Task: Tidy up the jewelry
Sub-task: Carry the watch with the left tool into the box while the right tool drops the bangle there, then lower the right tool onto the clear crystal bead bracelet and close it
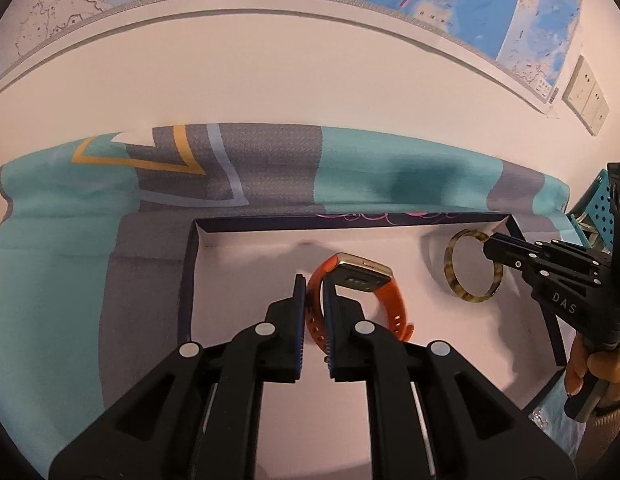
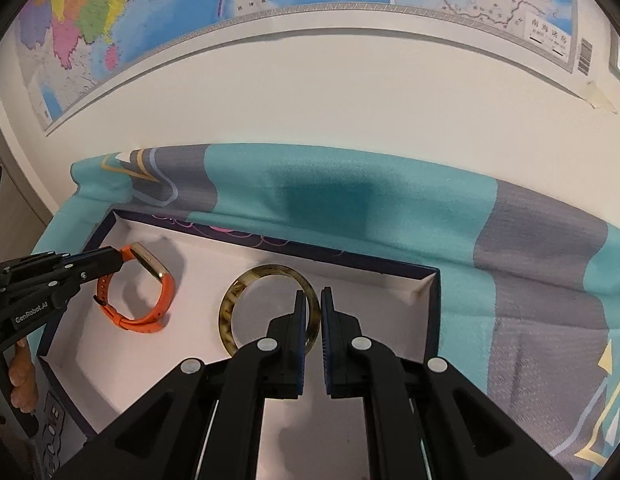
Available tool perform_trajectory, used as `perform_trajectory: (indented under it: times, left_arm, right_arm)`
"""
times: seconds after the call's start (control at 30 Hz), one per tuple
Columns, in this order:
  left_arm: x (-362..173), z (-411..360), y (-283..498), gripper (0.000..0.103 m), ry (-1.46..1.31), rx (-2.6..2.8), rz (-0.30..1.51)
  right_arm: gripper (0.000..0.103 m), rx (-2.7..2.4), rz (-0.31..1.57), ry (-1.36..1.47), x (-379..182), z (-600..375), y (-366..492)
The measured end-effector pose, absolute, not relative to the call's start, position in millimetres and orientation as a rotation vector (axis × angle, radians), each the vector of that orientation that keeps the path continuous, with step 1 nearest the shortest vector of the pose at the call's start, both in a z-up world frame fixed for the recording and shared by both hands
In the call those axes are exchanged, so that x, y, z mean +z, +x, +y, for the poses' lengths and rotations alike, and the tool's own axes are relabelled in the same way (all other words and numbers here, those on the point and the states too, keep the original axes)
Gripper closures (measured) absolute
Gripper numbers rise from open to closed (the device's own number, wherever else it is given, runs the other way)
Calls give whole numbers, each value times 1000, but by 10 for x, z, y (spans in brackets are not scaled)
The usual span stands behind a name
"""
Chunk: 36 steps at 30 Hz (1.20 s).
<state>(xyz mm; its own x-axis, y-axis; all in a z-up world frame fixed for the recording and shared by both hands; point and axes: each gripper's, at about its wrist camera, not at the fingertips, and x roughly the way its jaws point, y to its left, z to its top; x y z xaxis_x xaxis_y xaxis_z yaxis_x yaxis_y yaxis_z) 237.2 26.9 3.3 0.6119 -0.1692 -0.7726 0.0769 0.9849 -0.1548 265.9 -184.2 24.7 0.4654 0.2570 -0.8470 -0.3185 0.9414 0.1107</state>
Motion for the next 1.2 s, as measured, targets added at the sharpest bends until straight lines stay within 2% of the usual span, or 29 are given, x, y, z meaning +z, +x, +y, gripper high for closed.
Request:
perform_trajectory:
  times: [0.43, 0.57, 0.63, 0.67, 0.8, 1.03, 1.2]
  left_arm:
    - [-78, 290, 2565, 97, -146, -84, 949]
    - [-73, 306, 2575, 95, -147, -73, 946]
    - [-56, 358, 2548, 82, -166, -71, 935]
    - [-36, 376, 2521, 82, -164, -72, 924]
    - [70, 412, 2358, 68, -143, -69, 878]
    - [369, 341, 1707, 45, -10, -129, 738]
    - [408, 292, 1176, 39, 38, -203, 695]
  right_arm:
    - [96, 312, 1071, -49, 154, -1794, 2806]
    - [88, 299, 1041, -27, 230, -1857, 2756]
    - [86, 312, 1015, -18, 311, -1895, 2674]
    - [86, 334, 1000, -8, 376, -1919, 2601]
    - [71, 411, 930, 1, 631, -2023, 2245]
    - [65, 523, 886, -84, 848, -2181, 1484]
    - [65, 564, 931, -163, 680, -2230, 1034]
